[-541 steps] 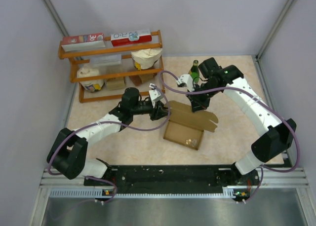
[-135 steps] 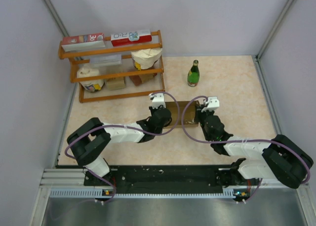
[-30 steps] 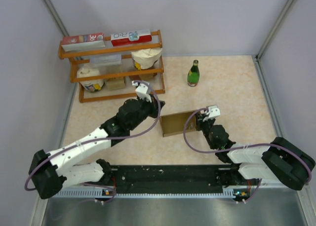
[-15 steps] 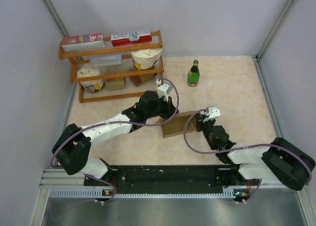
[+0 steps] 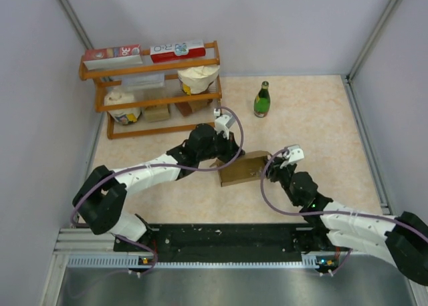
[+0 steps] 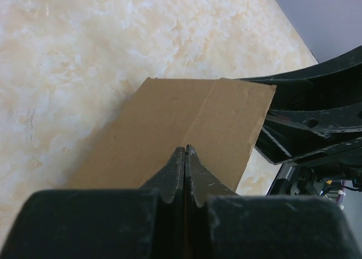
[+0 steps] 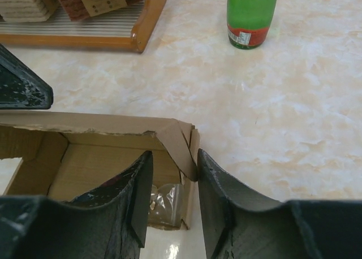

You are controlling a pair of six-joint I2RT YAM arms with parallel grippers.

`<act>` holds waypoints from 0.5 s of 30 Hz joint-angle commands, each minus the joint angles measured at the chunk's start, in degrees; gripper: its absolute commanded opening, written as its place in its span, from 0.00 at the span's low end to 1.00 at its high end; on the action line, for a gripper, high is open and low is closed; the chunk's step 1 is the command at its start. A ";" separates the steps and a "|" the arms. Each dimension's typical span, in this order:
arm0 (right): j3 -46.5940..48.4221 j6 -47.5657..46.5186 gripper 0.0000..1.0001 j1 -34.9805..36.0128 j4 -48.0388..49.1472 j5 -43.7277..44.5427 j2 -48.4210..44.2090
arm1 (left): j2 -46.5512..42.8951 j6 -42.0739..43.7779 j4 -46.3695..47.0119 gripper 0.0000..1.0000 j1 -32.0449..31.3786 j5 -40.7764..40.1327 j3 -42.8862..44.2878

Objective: Fold the paper box

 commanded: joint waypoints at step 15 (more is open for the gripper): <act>7.66 7.66 0.41 0.59 -41.77 -2.12 -36.41 | 0.64 -1.36 3.42 0.00 -1.26 0.25 -4.59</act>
